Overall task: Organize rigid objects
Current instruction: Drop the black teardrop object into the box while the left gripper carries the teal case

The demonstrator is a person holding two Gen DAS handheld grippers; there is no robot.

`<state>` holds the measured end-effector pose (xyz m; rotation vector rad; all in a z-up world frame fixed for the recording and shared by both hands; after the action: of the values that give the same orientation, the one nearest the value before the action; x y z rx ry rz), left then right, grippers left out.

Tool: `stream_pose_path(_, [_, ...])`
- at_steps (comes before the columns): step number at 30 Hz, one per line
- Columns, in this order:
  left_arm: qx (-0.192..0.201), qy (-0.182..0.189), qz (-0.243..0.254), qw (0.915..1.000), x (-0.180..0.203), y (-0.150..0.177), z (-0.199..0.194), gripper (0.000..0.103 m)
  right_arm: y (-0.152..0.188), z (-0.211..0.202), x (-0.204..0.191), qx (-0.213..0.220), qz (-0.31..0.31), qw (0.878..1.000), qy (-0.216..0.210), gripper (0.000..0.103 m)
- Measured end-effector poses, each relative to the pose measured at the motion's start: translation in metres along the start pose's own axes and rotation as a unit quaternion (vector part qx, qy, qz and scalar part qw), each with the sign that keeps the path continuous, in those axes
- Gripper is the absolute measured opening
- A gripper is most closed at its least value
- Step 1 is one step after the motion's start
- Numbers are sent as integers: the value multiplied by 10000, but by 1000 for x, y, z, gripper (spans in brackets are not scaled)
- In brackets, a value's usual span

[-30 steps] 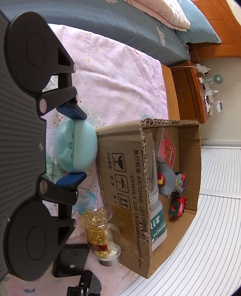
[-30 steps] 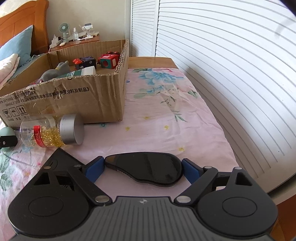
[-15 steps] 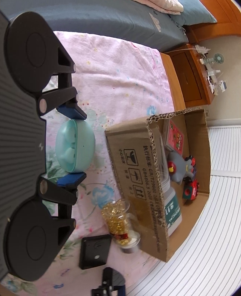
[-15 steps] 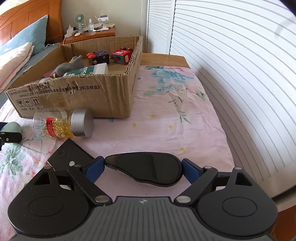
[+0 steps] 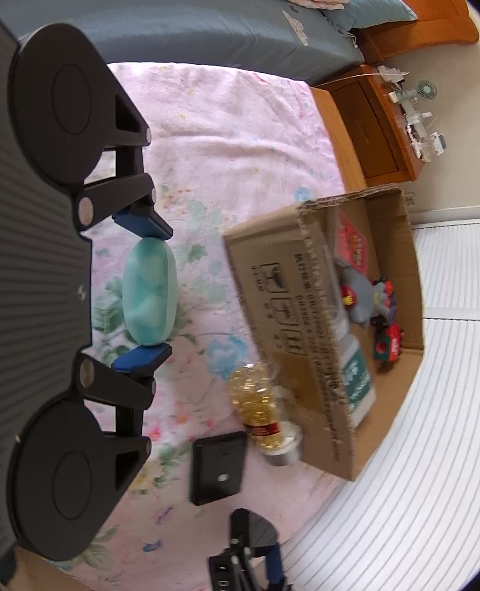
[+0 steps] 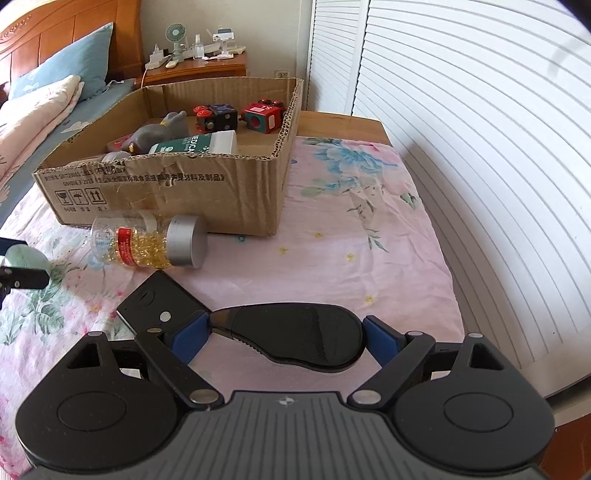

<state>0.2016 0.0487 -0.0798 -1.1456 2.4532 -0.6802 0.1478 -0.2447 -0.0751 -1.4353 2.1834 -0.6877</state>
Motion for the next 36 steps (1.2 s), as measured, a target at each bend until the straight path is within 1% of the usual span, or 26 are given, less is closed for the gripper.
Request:
stream_pose_path(2, [-175, 86, -15, 9998, 1, 6, 0, 60, 1, -1, -1, 8, -26, 10000, 8, 92])
stream_pose_path(4, [-318, 360, -26, 9988, 4, 12, -2, 60, 0, -1, -1, -2, -30, 10000, 0, 92])
stream_pose_path(6, [-304, 680, 71, 9972, 9, 16, -7, 62, 0, -1, -2, -4, -10, 10000, -2, 92])
stream_pose_path(9, [-212, 1004, 327, 9942, 19, 18, -15, 64, 0, -2, -3, -2, 4, 10000, -2, 92])
stream_pose_path(10, [-188, 1111, 431, 9927, 21, 18, -17, 65, 0, -3, -3, 0, -6, 10000, -11, 92])
stream_pose_path(11, [-185, 1213, 563, 9908, 25, 19, -19, 70, 0, -4, -4, 4, -19, 10000, -16, 92])
stream_pose_path(12, [-171, 1248, 754, 9892, 28, 19, -20, 71, 0, -5, -4, 12, -35, 10000, -18, 92])
stream_pose_path(14, [-138, 1130, 1222, 9860, 34, 19, -22, 71, 0, -7, -5, 32, -54, 10000, -18, 92])
stream_pose_path(15, [-140, 1086, 1489, 9828, 36, 18, -22, 71, 0, -7, -4, 35, -49, 10000, -22, 92])
stream_pose_path(17, [-133, 1007, 1976, 9750, 38, 18, -21, 71, 0, -9, -4, 43, -40, 10000, -21, 92])
stream_pose_path(19, [-194, 992, 2439, 9645, 40, 20, -17, 72, 1, -10, -3, 47, -29, 10000, -1, 92])
stream_pose_path(20, [-251, 953, 2611, 9603, 41, 21, -16, 74, 1, -11, -3, 49, -22, 10000, 0, 92])
stream_pose_path(22, [-170, 949, 2879, 9528, 40, 22, -17, 75, 2, -13, -1, 64, -8, 10000, -13, 92])
stream_pose_path(23, [-130, 907, 2969, 9505, 40, 22, -17, 76, 2, -13, 0, 63, 13, 10000, -10, 92])
stream_pose_path(25, [-53, 866, 2975, 9508, 38, 19, -14, 76, 2, -11, 1, 49, 40, 10000, 5, 92])
stream_pose_path(26, [-28, 884, 2914, 9525, 37, 17, -11, 76, 2, -10, 2, 41, 56, 10000, 18, 92])
stream_pose_path(28, [11, 988, 2781, 9554, 35, 10, -6, 75, 1, -8, 2, 15, 67, 10000, 8, 92])
stream_pose_path(31, [123, 1093, 2704, 9564, 35, 4, 1, 74, 0, -9, 0, 31, 19, 10000, 2, 92])
stream_pose_path(33, [120, 1210, 2631, 9571, 36, 1, 3, 66, 0, -10, -1, 43, -7, 10000, -8, 92])
stream_pose_path(35, [101, 1314, 2607, 9564, 35, 1, 2, 61, -1, -11, -1, 44, -27, 10000, -14, 92])
stream_pose_path(36, [98, 1331, 2643, 9552, 35, 3, 0, 61, -2, -11, -1, 45, -41, 10000, -14, 92])
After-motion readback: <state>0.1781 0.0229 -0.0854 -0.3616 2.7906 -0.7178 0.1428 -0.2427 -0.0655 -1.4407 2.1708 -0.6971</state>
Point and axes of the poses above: each gripper's, at about its wrist camera, not at the fingertips, and z roughly the way its jaws point, x to its right, y to its underside, the point moved 1 cm from there along z, roughly the way its jaws point, and after that the axes turned 11 degrees about z, right-handed, at the moved point
